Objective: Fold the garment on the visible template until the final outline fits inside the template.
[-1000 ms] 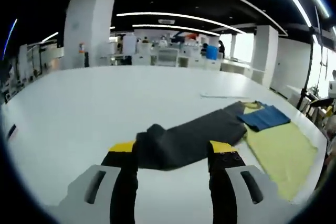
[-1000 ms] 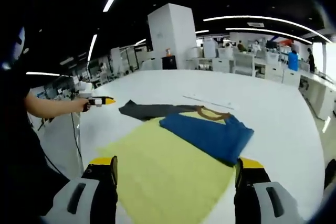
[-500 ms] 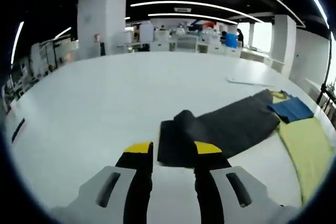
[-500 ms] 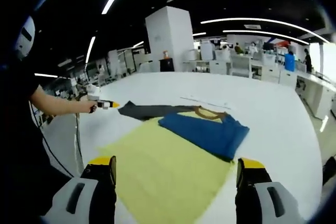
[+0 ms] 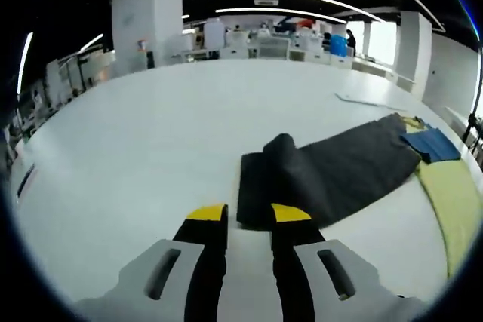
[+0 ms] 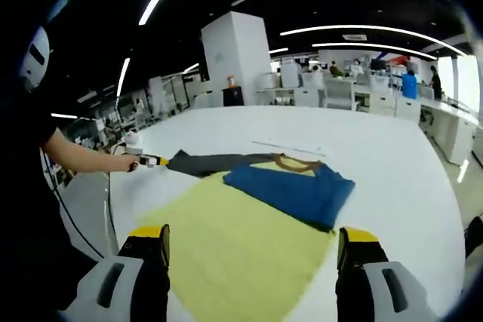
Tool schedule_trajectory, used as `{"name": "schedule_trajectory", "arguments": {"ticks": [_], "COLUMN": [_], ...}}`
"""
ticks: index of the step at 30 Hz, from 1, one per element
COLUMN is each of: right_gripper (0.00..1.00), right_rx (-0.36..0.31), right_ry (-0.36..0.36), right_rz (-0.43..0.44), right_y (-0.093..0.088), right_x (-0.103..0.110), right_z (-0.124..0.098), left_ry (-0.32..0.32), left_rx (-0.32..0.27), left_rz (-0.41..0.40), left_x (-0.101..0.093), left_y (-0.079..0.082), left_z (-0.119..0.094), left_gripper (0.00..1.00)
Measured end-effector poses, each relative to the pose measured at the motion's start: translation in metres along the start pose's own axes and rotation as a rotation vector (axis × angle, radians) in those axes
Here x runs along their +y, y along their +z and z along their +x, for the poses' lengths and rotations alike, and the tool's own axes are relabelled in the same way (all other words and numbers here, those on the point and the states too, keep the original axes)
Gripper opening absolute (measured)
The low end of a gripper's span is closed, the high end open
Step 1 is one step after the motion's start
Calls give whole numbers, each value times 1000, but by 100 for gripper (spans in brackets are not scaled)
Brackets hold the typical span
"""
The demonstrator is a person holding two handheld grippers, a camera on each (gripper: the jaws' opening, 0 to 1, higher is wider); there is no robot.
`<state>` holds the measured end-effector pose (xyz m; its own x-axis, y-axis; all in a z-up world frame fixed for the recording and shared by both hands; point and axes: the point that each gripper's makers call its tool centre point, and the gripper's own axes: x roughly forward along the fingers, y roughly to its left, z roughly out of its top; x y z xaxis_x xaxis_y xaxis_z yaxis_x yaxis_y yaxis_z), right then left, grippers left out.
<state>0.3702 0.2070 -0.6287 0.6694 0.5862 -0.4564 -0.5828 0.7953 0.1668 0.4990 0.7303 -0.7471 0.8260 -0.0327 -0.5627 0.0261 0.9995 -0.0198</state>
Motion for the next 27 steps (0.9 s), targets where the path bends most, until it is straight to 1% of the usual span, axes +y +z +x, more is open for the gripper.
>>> {"name": "schedule_trajectory", "arguments": {"ticks": [1,2,5,7,9,10,11,12,13,14,15,16,18,21,23,25,27], "right_gripper": [91,90,88,88,88,88,88,88,88,88,88,88,88,88,88,88,88], "right_rx": [2,6,8,7,6,7,8,11,14,14,16,16,20,24,22,19,17], "right_ry": [-1,-2,-4,-5,-8,-8,-9,-10,-13,-14,-15,-15,-17,-22,-28,-35,-40], "right_rz": [0,-1,2,2,2,1,2,2,-3,-4,-3,-4,-6,-9,-4,-1,1], "right_y": [-1,-2,-3,-3,-3,-4,-4,-5,-5,-6,-6,-6,-8,-10,-10,-11,-11], "right_x": [0,0,1,1,1,1,1,1,2,2,3,3,4,4,4,4,4], "right_z": [0,0,0,-1,-1,-1,-1,-1,-1,-1,-1,-1,-1,-2,-3,-4,-5], "left_ry": [0,0,-2,-6,21,16,17,33,43,44,39,33,44,58,72,88,97], "left_rx": [6,-13,-17,-17,-11,-10,-13,-9,-4,-1,2,-11,6,8,-1,-17,-24], "left_rz": [5,-1,-16,-17,-29,-40,-36,-25,52,39,7,-28,-12,-8,-41,-100,-116], "left_x": [0,0,1,1,5,4,4,5,6,4,3,1,3,3,4,6,7], "left_y": [-3,-1,-1,0,-1,-1,-1,-1,1,1,1,3,2,2,1,0,-2], "left_z": [0,-1,-1,-1,-1,-1,0,0,1,1,2,2,2,-1,-5,-9,-13], "left_gripper": [17,16,16,13,10,10,9,9,9,8,4,1,1,1,1,1,1]}}
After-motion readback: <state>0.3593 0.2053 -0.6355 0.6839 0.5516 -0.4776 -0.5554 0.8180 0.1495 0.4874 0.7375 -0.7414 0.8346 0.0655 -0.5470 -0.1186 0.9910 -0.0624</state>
